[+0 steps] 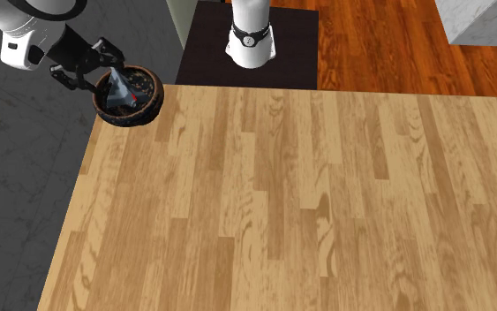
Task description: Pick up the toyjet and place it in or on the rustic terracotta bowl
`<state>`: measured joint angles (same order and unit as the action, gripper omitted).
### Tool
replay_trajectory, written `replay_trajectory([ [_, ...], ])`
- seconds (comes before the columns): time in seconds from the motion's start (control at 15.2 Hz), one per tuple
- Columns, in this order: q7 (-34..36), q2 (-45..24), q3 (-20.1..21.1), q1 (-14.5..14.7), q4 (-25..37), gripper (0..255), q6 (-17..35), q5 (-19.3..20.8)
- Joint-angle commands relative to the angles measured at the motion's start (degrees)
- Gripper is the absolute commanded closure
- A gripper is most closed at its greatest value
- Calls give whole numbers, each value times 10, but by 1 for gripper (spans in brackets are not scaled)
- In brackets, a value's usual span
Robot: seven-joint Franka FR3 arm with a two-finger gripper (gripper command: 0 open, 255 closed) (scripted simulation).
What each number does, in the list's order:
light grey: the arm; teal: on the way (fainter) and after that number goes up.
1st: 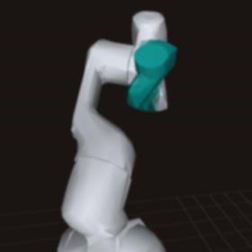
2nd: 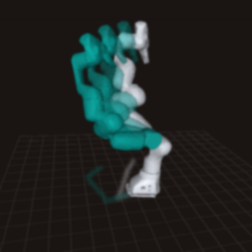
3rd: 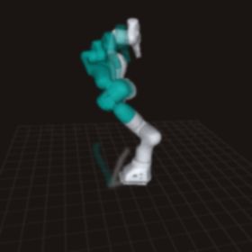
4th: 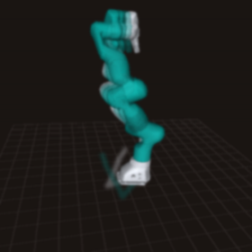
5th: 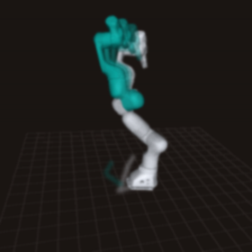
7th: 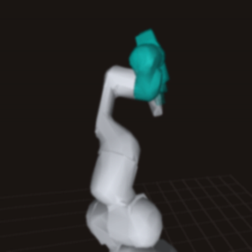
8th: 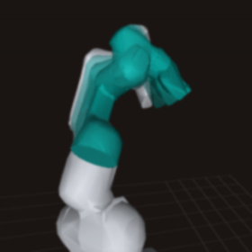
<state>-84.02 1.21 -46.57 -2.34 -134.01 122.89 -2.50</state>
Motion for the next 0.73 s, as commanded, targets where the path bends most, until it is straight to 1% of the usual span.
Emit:
replay_trajectory([
  [0.0, 8, 11, 0, 0, 12, 0, -20, 10],
  [0.2, 24, 38, 3, -1, 49, 0, -75, 31],
  [0.66, 24, 38, 4, -2, 49, 0, -75, 31],
])
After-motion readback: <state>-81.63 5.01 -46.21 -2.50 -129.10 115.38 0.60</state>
